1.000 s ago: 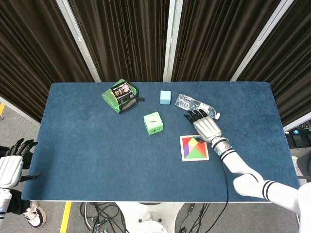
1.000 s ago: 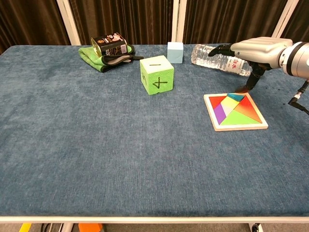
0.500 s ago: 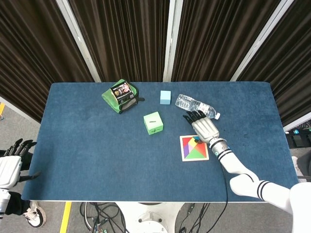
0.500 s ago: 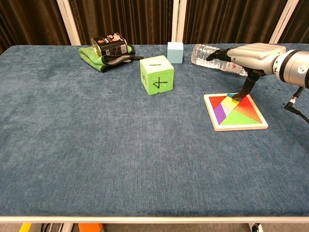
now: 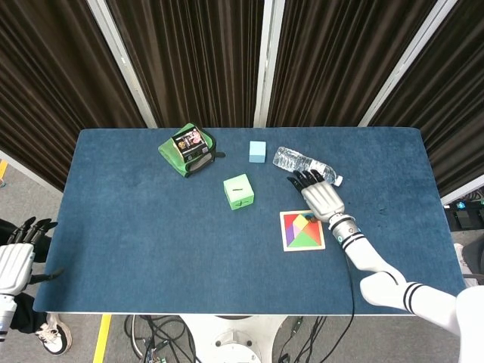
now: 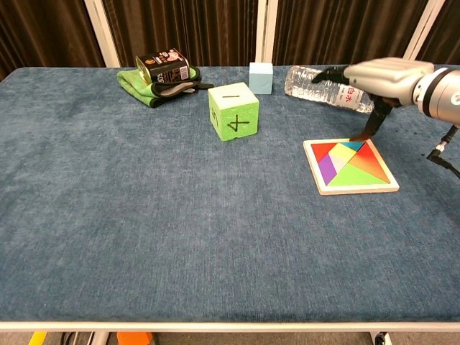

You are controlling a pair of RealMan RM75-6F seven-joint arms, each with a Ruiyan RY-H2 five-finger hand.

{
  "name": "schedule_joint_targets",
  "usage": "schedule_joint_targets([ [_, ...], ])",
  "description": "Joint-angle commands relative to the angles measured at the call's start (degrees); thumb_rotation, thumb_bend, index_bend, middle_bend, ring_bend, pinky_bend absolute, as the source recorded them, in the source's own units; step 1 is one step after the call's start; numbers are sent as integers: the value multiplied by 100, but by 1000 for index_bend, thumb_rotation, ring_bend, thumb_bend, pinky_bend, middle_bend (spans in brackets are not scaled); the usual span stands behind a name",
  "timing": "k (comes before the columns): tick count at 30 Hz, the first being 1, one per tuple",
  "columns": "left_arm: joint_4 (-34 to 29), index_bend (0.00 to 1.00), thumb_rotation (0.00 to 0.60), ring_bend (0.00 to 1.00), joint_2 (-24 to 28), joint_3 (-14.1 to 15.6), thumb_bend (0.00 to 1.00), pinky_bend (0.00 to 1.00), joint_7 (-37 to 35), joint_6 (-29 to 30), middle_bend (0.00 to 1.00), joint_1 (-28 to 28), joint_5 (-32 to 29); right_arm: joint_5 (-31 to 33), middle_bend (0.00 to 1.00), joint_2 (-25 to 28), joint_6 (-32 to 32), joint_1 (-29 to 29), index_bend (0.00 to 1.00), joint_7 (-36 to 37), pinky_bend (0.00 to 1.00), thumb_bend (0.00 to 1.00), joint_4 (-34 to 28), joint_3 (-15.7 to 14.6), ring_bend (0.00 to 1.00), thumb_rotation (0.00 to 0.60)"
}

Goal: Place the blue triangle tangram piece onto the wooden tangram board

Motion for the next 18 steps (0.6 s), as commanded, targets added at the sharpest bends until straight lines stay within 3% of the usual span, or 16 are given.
schedule_joint_targets([
  [1, -9, 166, 600, 0, 2, -1, 67, 143, 7, 3, 111, 0, 2, -143, 0, 179, 212, -54, 0, 167, 0, 60, -233, 107, 0, 600],
  [6, -41, 166, 600, 0, 28, -2, 67, 143, 20, 50, 111, 12, 29, -455, 0, 891, 926, -463, 0, 155, 0, 61, -1164, 52, 0, 600],
  [11, -98, 166, 600, 0, 37, -18, 67, 143, 36, 142, 111, 25, 78, -501, 0, 1753, 2092, -1515, 0, 35, 0, 102, -2516, -343, 0, 600],
  [14, -162, 166, 600, 0, 48, -40, 67, 143, 104, 188, 111, 4, 125, -820, 0, 1895, 2972, -2179, 0, -310, 0, 108, -2633, -714, 0, 600],
  [18, -140, 166, 600, 0, 3, -96, 67, 143, 350, 324, 111, -19, 202, -1239, 0, 1719, 3910, -2899, 0, -513, 0, 115, -2237, -1048, 0, 600],
])
